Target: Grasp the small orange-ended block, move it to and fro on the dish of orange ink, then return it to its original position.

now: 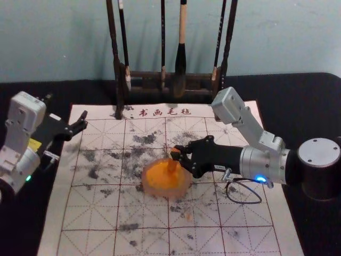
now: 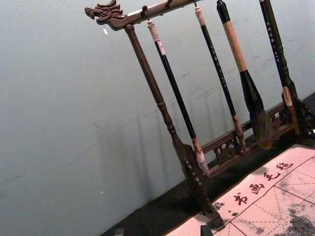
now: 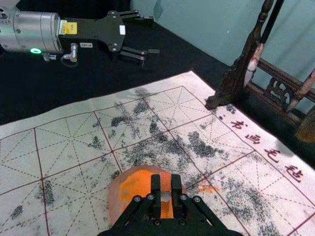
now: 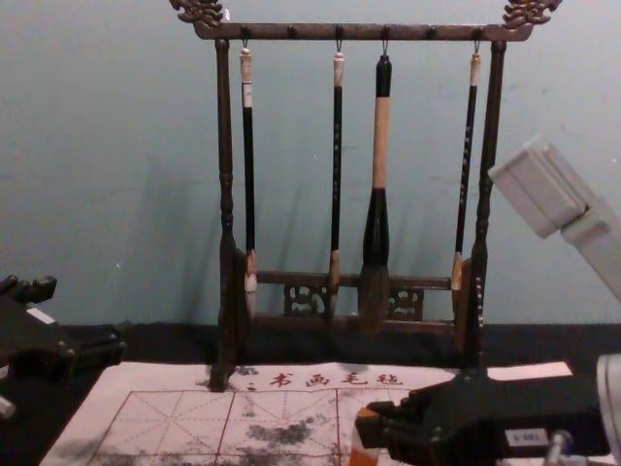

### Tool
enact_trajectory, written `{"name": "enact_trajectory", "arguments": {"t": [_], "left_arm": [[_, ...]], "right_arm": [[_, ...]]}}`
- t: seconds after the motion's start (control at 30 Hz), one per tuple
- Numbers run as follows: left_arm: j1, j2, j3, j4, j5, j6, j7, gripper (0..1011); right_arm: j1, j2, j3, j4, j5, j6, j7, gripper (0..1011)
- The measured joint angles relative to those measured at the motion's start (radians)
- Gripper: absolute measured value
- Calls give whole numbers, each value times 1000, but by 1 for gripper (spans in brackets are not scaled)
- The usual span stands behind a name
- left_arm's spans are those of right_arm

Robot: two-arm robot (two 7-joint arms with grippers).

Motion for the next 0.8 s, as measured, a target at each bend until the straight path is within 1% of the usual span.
{"name": "enact_trajectory", "arguments": {"t": [0.5,0.8], "left_arm": [[0,0,0,0,0,0,0,1001],[0,0,0,0,0,0,0,1001]], "right_arm": [[-24,30,5,-30,9,-3,13,114],[-35,36,2,-42,18,-4,18,113]]}}
